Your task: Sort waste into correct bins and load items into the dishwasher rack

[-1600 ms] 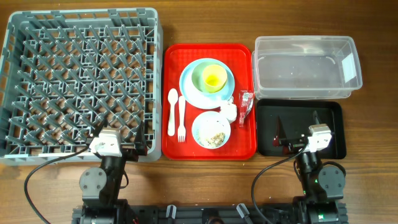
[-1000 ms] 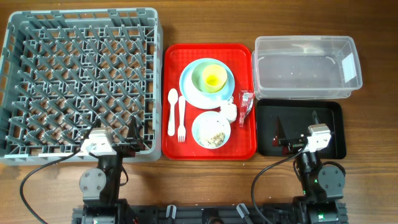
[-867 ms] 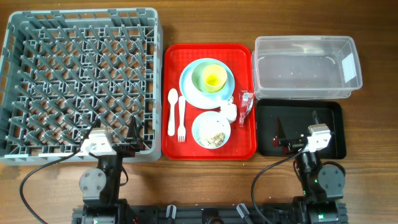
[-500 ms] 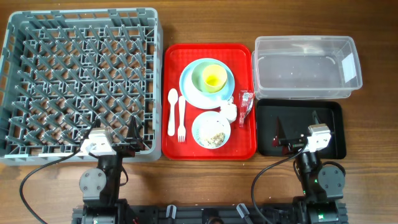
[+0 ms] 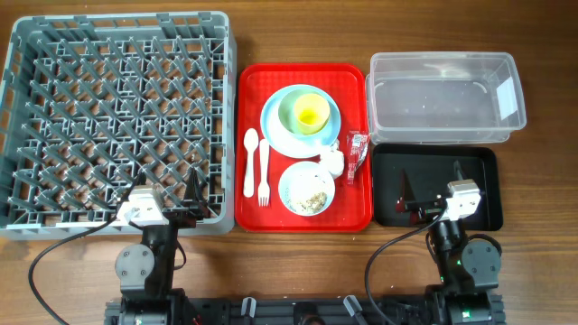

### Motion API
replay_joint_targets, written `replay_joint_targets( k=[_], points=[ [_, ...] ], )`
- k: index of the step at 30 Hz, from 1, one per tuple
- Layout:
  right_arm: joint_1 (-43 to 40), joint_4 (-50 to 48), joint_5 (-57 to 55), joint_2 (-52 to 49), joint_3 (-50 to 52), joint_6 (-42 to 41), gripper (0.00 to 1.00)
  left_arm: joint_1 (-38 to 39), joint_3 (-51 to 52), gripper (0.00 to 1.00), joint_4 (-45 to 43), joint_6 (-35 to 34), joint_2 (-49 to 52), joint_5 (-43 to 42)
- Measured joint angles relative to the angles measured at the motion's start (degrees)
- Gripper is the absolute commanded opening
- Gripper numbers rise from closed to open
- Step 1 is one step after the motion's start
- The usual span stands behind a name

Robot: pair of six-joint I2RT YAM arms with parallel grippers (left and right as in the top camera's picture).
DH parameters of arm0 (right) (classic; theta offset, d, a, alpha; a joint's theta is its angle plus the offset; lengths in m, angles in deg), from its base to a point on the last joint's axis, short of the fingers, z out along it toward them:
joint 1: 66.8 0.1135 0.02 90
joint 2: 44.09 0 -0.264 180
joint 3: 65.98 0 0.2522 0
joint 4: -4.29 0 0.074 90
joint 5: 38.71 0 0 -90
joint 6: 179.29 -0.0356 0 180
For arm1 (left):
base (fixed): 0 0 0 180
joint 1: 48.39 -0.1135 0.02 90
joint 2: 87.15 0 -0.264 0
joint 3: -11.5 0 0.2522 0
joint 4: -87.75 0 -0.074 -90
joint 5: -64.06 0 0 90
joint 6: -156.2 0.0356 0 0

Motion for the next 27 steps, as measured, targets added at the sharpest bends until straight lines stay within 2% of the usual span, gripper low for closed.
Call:
replay_joint_targets(
  k=[16, 27],
  points=[
    [0.0, 0.0, 0.0, -0.1, 0.0, 0.0, 1.0, 0.0, 0.0, 1.0, -0.1, 0.0, 0.0, 0.0],
    [0.0, 0.0, 0.0, -0.1, 0.0, 0.0, 1.0, 0.0, 0.1, 1.0, -3.7, 0.0, 0.0, -1.5]
  ],
)
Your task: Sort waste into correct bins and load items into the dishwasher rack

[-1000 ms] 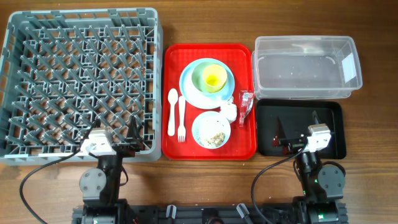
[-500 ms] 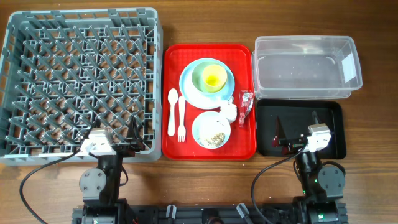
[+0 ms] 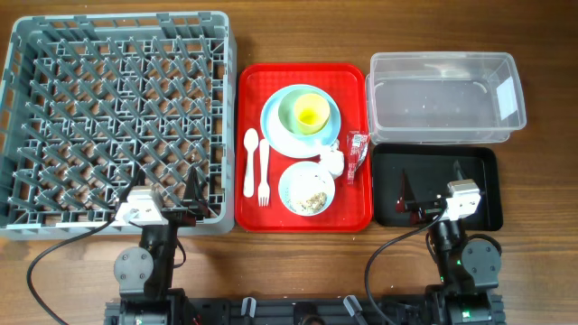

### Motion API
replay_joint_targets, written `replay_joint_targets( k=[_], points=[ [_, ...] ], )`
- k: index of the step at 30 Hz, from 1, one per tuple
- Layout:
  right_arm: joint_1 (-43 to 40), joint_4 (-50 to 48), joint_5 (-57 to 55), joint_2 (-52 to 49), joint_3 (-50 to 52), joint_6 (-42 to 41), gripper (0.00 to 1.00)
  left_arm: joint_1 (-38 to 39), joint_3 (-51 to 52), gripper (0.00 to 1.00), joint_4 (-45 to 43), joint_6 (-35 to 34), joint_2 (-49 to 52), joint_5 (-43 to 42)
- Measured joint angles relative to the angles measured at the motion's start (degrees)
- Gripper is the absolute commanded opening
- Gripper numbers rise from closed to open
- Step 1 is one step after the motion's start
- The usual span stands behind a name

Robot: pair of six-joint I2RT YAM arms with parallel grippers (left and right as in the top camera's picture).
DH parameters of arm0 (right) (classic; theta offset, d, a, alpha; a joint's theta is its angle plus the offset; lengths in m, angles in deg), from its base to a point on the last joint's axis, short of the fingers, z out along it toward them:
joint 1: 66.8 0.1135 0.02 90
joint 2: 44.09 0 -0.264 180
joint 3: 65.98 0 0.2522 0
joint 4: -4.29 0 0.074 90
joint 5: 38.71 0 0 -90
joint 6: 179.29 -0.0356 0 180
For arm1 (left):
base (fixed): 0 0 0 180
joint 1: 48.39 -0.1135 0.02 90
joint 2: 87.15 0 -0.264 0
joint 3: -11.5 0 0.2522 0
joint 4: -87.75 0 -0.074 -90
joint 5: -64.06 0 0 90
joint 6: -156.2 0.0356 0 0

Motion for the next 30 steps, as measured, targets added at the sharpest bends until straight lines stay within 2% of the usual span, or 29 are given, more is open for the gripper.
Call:
replay_joint_targets(
  k=[6, 9, 14, 19, 22, 24, 25, 27, 30],
  points=[
    [0.0, 0.0, 0.0, 0.0, 0.0, 0.0, 1.0, 0.0, -0.5, 1.0, -13.3, 0.0, 0.0, -8.8],
    [0.0, 0.0, 0.0, 0.0, 0.0, 0.0, 1.0, 0.0, -4.8, 1.0, -11.7, -0.4, 0.0, -12.0],
    [0.0, 0.0, 0.0, 0.0, 0.0, 0.0, 1.0, 0.0, -18.7, 1.0, -6.3, -0.5, 1.1, -13.8],
    [0.0, 0.0, 0.0, -0.1, 0.0, 0.0, 1.0, 0.0, -42.0, 1.0, 8.4, -0.2, 13.7, -16.5],
    [0.0, 0.0, 0.0, -0.1, 0.0, 0.0, 1.0, 0.0, -61.4, 1.0, 25.7, 0.9, 26.6, -20.6],
    [0.0, 0.0, 0.0, -0.2, 0.0, 0.0, 1.0, 0.0, -77.5, 1.0, 42.3, 1.5, 37.6, -25.0],
    [0.0, 0.0, 0.0, -0.2, 0.0, 0.0, 1.0, 0.0, -81.8, 1.0, 45.9, 1.8, 40.9, -26.3],
    [0.0, 0.0, 0.0, -0.2, 0.0, 0.0, 1.0, 0.0, -98.2, 1.0, 63.3, 2.1, 53.1, -30.7],
    [0.0, 0.0, 0.0, -0.3, 0.0, 0.0, 1.0, 0.0, -108.2, 1.0, 71.1, 2.2, 62.7, -34.9]
  ],
)
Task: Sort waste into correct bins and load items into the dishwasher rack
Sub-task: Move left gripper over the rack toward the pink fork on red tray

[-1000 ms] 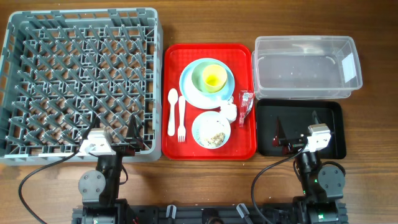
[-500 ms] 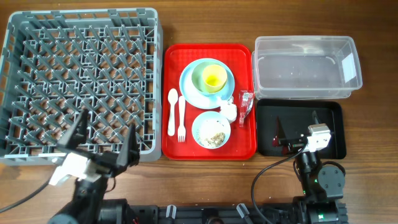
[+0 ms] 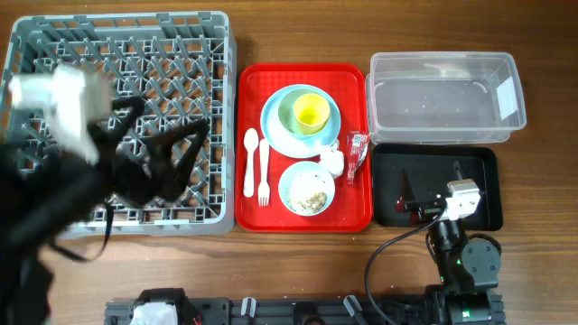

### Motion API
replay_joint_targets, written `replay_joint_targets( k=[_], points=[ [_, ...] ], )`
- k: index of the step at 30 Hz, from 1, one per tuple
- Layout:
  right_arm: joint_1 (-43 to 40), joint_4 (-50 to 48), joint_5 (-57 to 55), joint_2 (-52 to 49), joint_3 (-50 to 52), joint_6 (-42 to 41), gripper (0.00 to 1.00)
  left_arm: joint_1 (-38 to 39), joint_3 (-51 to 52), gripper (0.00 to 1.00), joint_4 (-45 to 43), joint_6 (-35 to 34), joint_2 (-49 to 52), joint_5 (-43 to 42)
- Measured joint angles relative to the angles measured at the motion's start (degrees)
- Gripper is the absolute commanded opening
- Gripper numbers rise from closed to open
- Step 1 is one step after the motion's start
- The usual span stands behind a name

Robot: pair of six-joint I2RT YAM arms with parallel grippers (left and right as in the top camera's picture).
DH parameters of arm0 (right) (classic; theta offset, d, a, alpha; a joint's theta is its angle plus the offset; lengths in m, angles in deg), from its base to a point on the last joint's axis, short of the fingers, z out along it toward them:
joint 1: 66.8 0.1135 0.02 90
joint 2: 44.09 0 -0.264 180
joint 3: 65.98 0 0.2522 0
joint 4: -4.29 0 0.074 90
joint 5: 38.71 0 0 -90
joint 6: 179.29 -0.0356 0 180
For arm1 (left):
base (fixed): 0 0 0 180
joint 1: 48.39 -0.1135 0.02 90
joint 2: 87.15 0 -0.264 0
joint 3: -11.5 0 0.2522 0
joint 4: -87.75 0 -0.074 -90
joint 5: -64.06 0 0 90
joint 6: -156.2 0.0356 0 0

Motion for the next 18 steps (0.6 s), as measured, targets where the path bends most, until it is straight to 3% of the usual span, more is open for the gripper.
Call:
replay_joint_targets(
  k=[2, 3, 4, 5, 11, 18],
  points=[
    [0.0, 0.0, 0.0, 0.0, 0.0, 0.0, 1.0, 0.0, -2.9, 1.0, 1.9, 0.0, 5.3, -4.8],
    [0.0, 0.0, 0.0, 0.0, 0.0, 0.0, 1.0, 0.0, -3.0, 0.75, 2.3, 0.0, 7.3, -7.4],
    [0.0, 0.0, 0.0, 0.0, 0.0, 0.0, 1.0, 0.0, -3.1, 0.29, 2.9, 0.0, 8.7, -9.2],
    [0.0, 0.0, 0.0, 0.0, 0.0, 0.0, 1.0, 0.0, -3.1, 0.04, 3.4, -0.2, 9.7, -10.6],
    [0.0, 0.0, 0.0, 0.0, 0.0, 0.0, 1.0, 0.6, -3.4, 0.04, 10.1, 0.2, 13.8, -14.0],
    [0.0, 0.0, 0.0, 0.0, 0.0, 0.0, 1.0, 10.5, -1.2, 0.04, 11.7, 0.2, 15.8, -9.5]
  ],
)
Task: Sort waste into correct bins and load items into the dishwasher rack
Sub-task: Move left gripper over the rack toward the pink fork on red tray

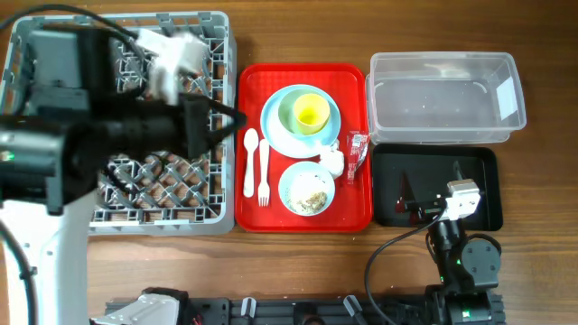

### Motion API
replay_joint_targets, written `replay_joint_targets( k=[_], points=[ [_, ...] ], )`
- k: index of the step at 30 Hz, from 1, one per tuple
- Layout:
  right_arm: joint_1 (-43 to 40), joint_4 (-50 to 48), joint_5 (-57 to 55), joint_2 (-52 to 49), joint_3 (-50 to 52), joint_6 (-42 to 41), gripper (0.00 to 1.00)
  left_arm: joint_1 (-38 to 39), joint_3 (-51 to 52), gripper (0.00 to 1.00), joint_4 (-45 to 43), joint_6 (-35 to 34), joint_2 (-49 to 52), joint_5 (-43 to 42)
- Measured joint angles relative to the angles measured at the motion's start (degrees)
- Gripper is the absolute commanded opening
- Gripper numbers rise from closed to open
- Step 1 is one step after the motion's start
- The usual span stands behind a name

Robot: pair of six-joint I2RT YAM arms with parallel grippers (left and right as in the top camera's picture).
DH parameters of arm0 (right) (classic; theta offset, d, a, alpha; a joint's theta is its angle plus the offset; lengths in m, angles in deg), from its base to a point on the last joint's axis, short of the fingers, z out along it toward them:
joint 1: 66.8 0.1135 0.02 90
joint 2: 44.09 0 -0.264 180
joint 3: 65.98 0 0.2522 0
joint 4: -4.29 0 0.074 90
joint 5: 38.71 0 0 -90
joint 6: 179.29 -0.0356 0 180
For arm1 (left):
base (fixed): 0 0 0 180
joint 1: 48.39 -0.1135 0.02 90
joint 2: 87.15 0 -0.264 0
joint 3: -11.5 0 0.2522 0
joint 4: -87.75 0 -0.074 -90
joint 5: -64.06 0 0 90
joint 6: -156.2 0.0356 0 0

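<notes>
The red tray (361,212) holds a blue plate (275,126) with a green bowl (291,104) and a yellow cup (311,112) stacked on it. Also on the tray are a white spoon (249,162), a white fork (263,171), a white bowl of food scraps (307,188), a crumpled tissue (333,161) and a red wrapper (358,149). My left arm is raised over the grey dishwasher rack (212,36) and hides much of it. The left gripper (226,125) is open and points at the tray's left edge above the spoon. My right gripper (431,181) rests open over the black bin (488,158).
A clear plastic bin (442,95) stands at the back right, just behind the black bin. The rack fills the left side of the table, close against the red tray. Bare wood runs along the front edge.
My left arm has swung further right and back. Its gripper was over the rack's middle and now reaches the rack's right edge beside the tray. The right arm is unchanged.
Both arms rested at the front edge for the first two moments, with nothing held. Then the left arm was up over the rack's left half. Now it stretches across the rack toward the red tray. Everything on the tray stays where it was.
</notes>
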Motion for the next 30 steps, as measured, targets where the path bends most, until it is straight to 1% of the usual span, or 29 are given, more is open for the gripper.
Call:
replay_joint_targets(
  k=[5, 8, 10, 14, 17, 22, 26, 28, 30],
  points=[
    [0.0, 0.0, 0.0, 0.0, 0.0, 0.0, 1.0, 9.3, 6.0, 0.04, -1.4, -0.3, 0.0, 2.8],
    [0.0, 0.0, 0.0, 0.0, 0.0, 0.0, 1.0, 17.0, 13.0, 0.04, -7.0, -2.8, 0.1, 6.2],
    [0.0, 0.0, 0.0, 0.0, 0.0, 0.0, 1.0, 20.0, 16.7, 0.04, -10.8, -5.0, 0.1, 8.1],
    [0.0, 0.0, 0.0, 0.0, 0.0, 0.0, 1.0, 26.7, 27.3, 0.04, -20.7, -12.1, 0.2, 13.7],
    [0.0, 0.0, 0.0, 0.0, 0.0, 0.0, 1.0, 29.5, 33.6, 0.04, -27.1, -19.0, 0.2, 19.5],
    [0.0, 0.0, 0.0, 0.0, 0.0, 0.0, 1.0, 33.6, 45.6, 0.04, -39.6, -30.4, 0.6, 33.2],
    [0.0, 0.0, 0.0, 0.0, 0.0, 0.0, 1.0, 33.9, 49.7, 0.04, -47.4, -34.2, 2.2, 39.6],
    [0.0, 0.0, 0.0, 0.0, 0.0, 0.0, 1.0, 33.2, 49.9, 0.04, -50.9, -35.1, 3.3, 41.0],
    [0.0, 0.0, 0.0, 0.0, 0.0, 0.0, 1.0, 31.8, 49.9, 0.04, -53.3, -35.7, 4.2, 40.3]
  ],
)
